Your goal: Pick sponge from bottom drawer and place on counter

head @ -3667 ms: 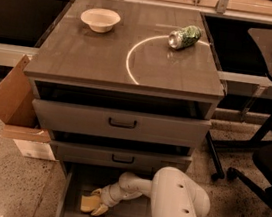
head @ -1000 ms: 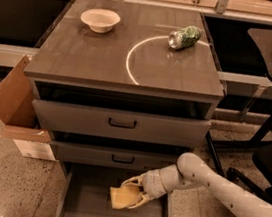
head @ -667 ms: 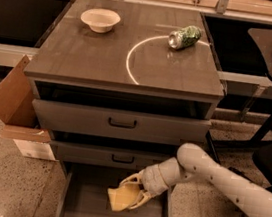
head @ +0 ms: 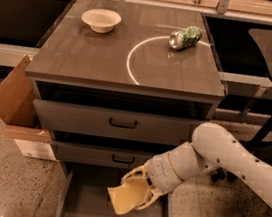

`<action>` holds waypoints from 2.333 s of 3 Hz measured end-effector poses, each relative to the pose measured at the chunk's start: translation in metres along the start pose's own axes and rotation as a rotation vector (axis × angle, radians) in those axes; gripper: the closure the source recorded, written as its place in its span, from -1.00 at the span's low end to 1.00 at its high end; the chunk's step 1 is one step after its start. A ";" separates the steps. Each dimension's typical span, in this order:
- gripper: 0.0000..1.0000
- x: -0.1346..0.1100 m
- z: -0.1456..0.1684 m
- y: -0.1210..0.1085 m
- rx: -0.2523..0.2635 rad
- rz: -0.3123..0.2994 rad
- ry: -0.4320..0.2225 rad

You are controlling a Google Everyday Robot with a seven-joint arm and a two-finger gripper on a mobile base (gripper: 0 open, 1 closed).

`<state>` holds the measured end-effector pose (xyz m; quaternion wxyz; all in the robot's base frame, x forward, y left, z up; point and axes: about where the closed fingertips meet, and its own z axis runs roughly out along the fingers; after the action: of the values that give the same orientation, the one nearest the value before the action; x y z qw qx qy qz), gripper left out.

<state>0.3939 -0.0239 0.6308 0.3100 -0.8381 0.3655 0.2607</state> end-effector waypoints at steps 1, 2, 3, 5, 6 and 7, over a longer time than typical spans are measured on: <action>1.00 -0.052 -0.064 -0.013 0.091 -0.104 0.132; 1.00 -0.051 -0.066 -0.011 0.092 -0.098 0.139; 1.00 -0.044 -0.081 -0.024 0.142 -0.075 0.134; 1.00 -0.051 -0.165 -0.075 0.326 0.020 0.182; 1.00 -0.048 -0.197 -0.096 0.372 0.075 0.233; 1.00 -0.047 -0.200 -0.099 0.382 0.086 0.229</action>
Offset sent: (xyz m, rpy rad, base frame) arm -0.0058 -0.0094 0.0639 -0.0150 -0.1426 -0.0222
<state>0.4849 -0.0910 0.8292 0.4083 -0.7720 0.4762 0.1029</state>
